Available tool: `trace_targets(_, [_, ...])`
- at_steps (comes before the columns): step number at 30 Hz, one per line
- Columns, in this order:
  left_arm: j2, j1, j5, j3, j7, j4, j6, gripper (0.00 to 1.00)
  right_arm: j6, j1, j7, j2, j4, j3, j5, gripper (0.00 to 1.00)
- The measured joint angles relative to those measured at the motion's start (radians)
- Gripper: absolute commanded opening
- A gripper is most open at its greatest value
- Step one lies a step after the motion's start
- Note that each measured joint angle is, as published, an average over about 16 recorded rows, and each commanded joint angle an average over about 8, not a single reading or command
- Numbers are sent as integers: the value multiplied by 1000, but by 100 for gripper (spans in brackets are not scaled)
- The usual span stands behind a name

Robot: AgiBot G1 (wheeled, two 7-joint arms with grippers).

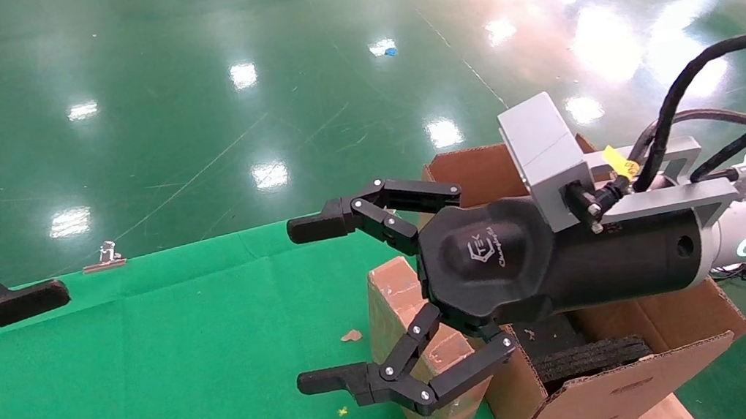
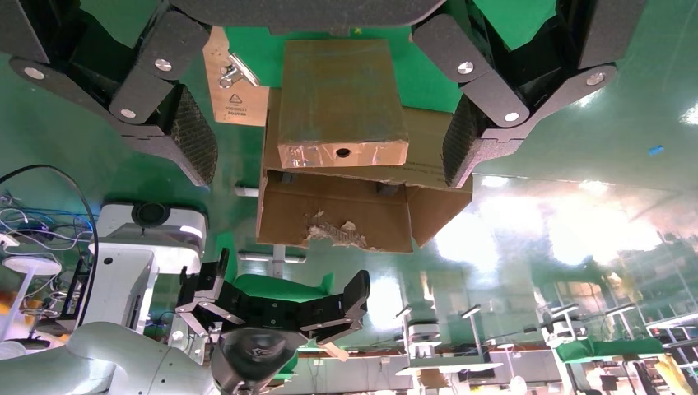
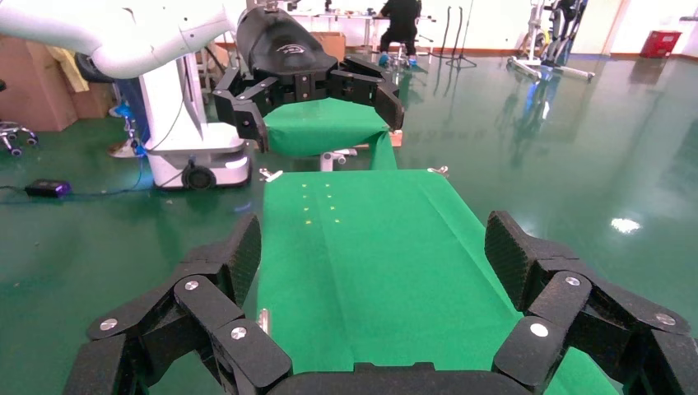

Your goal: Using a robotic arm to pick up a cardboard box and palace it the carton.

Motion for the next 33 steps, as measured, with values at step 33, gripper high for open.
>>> trace_targets(33, [0,-1,-1,2,1,1,0,100,-92,526,172,-167,64,-544,-675,100])
